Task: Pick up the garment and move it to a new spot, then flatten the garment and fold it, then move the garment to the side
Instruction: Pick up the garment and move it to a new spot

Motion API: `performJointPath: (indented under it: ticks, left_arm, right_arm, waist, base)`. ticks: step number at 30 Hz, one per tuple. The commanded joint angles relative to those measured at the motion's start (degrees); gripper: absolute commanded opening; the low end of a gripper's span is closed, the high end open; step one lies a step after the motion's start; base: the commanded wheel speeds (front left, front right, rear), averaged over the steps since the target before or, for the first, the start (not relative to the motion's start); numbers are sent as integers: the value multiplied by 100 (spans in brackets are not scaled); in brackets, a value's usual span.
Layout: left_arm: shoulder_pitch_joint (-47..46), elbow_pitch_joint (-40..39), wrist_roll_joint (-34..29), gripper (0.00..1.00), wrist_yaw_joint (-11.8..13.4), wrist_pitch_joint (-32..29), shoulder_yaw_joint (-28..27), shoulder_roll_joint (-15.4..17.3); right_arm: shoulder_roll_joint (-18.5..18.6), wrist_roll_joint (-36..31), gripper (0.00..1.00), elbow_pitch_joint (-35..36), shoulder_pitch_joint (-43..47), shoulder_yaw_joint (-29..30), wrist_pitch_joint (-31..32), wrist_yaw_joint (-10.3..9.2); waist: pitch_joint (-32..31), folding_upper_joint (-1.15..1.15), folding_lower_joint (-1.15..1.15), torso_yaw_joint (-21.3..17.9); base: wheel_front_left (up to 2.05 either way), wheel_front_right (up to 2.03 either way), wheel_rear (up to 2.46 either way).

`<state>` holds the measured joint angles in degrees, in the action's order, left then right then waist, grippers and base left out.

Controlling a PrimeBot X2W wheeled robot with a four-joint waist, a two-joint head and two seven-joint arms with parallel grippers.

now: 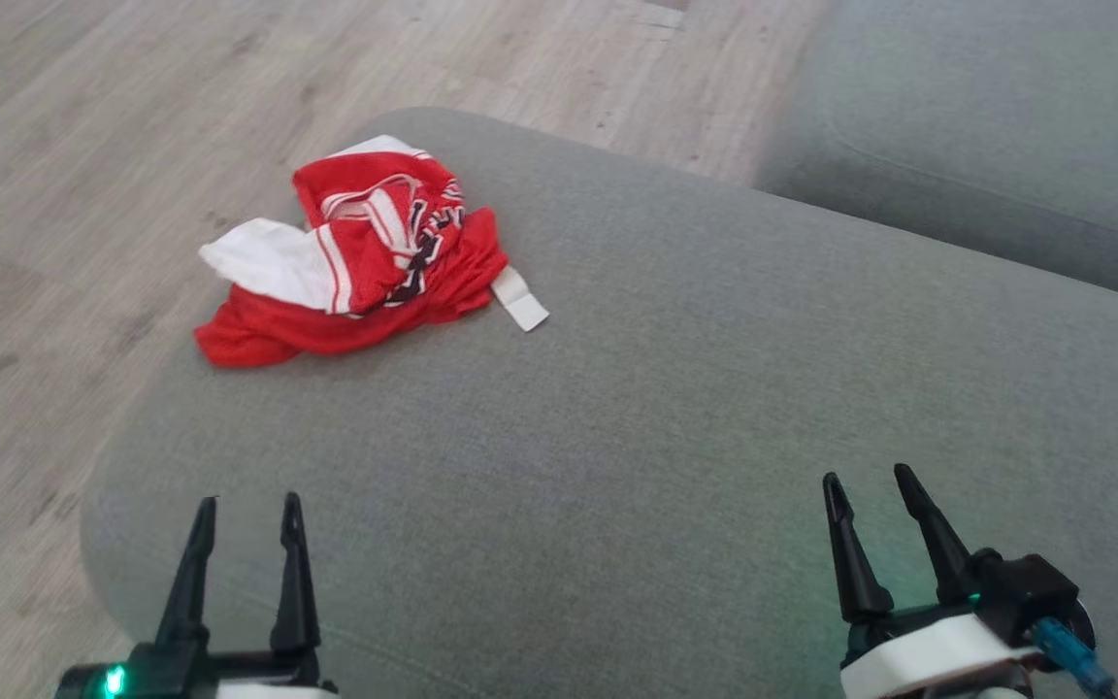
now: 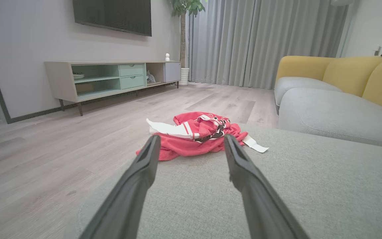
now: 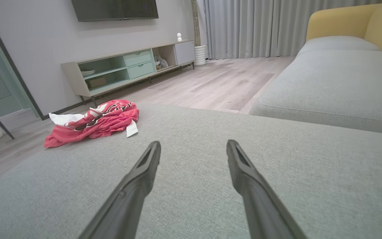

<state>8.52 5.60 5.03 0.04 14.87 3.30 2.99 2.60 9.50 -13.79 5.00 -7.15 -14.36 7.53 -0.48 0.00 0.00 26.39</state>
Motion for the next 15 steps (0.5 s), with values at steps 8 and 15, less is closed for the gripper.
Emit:
performJointPath:
  ticks: [8, 15]
  left_arm:
    - [-1614, -431, -8, 100, -210, 13, -533, 75]
    - [-3565, 706, -28, 100, -468, 13, -600, 392]
  right_arm:
    - [264, -395, 100, 245, -539, -11, -63, -4]
    - [869, -587, 100, 296, -1037, -92, -63, -4]
  waist:
    - [934, 0, 0, 161]
    - [1927, 0, 0, 53]
  base:
    - [0, 0, 0]
    - [0, 0, 0]
